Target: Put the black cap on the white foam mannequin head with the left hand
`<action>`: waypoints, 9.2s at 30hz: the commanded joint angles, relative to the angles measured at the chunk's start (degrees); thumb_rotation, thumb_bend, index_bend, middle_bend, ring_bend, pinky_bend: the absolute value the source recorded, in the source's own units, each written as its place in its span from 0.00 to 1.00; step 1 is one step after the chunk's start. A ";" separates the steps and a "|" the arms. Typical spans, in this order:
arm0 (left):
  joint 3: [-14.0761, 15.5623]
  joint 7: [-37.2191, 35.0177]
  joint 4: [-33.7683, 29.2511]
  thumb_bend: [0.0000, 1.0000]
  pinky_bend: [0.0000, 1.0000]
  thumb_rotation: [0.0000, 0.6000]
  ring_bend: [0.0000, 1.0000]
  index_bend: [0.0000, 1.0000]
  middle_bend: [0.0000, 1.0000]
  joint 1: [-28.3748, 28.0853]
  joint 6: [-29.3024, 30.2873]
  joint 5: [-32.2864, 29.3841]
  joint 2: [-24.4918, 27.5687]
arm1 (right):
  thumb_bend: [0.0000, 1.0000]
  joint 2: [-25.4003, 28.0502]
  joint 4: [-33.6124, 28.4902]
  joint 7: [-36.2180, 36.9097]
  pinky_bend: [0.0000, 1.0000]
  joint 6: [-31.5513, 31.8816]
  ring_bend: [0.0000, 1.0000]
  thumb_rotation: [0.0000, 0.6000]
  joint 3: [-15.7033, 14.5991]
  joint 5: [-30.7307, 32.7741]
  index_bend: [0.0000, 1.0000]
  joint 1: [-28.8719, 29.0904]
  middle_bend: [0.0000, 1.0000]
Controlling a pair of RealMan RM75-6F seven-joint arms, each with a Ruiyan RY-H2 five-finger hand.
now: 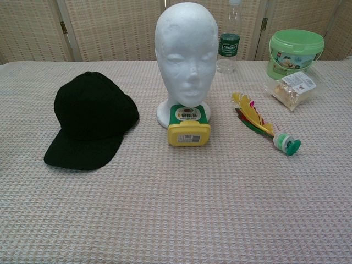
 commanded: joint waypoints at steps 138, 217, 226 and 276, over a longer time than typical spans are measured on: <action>-5.46 11.31 56.21 0.26 0.44 1.00 0.28 0.46 0.44 -12.40 6.02 2.52 -50.44 | 0.19 1.76 0.19 4.52 0.00 2.31 0.00 1.00 -0.92 -3.58 0.00 0.32 0.00; -14.69 29.33 31.94 0.55 0.66 1.00 0.51 0.70 0.75 -24.32 20.86 6.33 -24.83 | 0.19 0.36 -0.52 1.14 0.00 -1.59 0.00 1.00 -0.59 -2.57 0.00 2.21 0.00; -17.23 30.20 29.12 0.55 0.66 1.00 0.51 0.70 0.75 -26.05 19.01 5.84 -22.27 | 0.19 -0.08 -0.91 -0.05 0.00 -3.12 0.00 1.00 -0.25 -0.98 0.00 2.78 0.00; -22.97 42.36 17.76 0.55 0.67 1.00 0.51 0.70 0.75 -40.48 2.93 0.53 -23.43 | 0.19 1.39 0.17 3.53 0.00 -2.73 0.00 1.00 0.19 0.53 0.00 2.73 0.00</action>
